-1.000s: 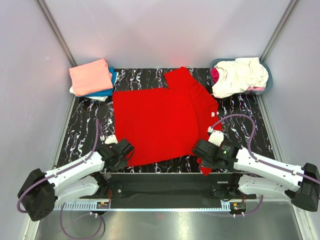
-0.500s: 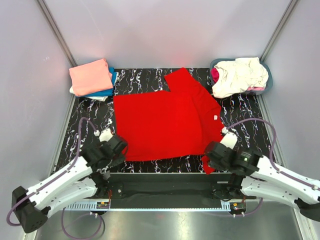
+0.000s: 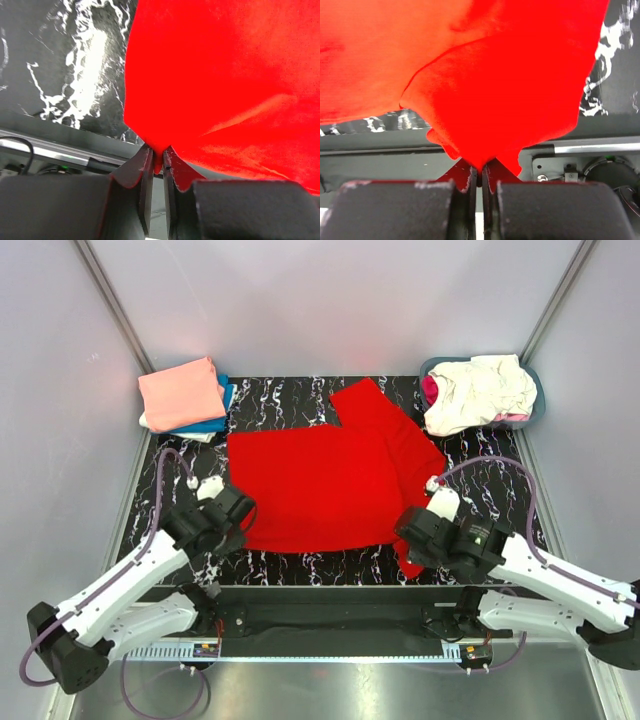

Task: Fold and stack the t-shirts
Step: Fold the tshirt

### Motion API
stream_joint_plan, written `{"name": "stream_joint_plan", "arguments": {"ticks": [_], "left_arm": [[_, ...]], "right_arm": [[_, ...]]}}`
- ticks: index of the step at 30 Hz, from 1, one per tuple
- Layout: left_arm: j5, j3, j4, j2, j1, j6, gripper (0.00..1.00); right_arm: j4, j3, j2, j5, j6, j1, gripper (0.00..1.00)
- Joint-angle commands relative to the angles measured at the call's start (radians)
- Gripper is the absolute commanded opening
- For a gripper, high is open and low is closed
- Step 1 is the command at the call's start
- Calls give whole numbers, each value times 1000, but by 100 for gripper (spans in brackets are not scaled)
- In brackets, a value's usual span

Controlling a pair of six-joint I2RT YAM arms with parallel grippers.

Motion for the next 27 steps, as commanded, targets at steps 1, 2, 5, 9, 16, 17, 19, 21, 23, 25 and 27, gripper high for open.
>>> {"name": "stream_joint_plan", "arguments": {"ticks": [1,2,5,9,16,17,19,21,23,25,27], "left_arm": [[-10,80,15,27,86,136,16],[6,83,28,33,113,163,16],[61,97,75,67,213,258,15],[87,116,117,142,297,338,15],[145,172,204,336,396,454,12],[150,181,209,355,402,462,11],[158,207,218,407,422,483,11],[164,233,219,438,440,497,11],[171,250,221,487,454,519,11],[187,276,223,537,469,539,11],[191,293,223,570,483,549,12]], "right_arm": [[5,119,62,66,-93,-11,0],[11,136,84,60,-114,-29,0],[46,179,167,0,-214,-101,0],[129,199,263,-146,-402,-224,0],[126,294,420,-220,-570,-353,0],[131,304,437,-232,-582,-368,0],[145,323,481,-268,-619,-407,0],[151,348,525,-279,-643,-431,0],[151,366,558,-299,-666,-468,0],[145,403,611,-312,-699,-493,0],[137,441,671,-315,-725,-523,0]]}}
